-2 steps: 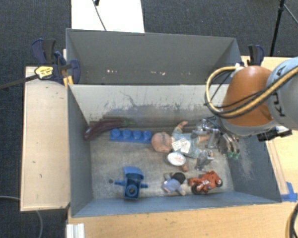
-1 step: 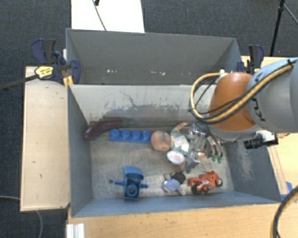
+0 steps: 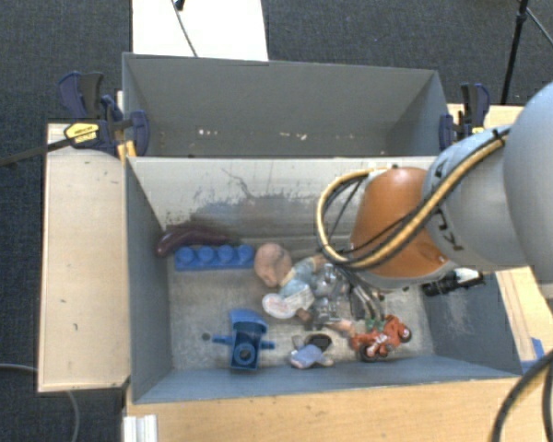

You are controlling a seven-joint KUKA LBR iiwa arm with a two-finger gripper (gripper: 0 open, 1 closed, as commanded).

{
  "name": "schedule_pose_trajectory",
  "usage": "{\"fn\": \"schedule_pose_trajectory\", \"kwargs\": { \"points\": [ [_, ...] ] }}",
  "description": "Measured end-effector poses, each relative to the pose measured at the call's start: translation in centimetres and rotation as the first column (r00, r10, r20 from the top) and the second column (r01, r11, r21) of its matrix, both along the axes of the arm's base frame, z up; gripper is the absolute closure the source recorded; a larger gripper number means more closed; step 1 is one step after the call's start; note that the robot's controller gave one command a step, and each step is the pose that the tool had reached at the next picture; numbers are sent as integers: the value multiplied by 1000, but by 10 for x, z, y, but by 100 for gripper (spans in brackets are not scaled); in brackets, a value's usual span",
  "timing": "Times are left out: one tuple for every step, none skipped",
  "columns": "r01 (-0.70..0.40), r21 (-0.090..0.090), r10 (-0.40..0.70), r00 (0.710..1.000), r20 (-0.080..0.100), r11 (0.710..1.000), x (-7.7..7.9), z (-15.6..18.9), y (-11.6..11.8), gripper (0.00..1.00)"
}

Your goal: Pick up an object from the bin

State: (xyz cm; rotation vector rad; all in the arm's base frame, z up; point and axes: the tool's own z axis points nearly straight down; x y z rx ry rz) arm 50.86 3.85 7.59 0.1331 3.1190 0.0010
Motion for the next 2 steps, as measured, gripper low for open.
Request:
{"fn": "schedule_pose_trajectory", "kwargs": {
  "points": [
    [-1, 0, 1, 1000, 0, 1000, 0, 0, 0, 100],
    [-5, 0, 5, 1000, -14, 1000, -6, 160, -11, 100]
  ]
}}
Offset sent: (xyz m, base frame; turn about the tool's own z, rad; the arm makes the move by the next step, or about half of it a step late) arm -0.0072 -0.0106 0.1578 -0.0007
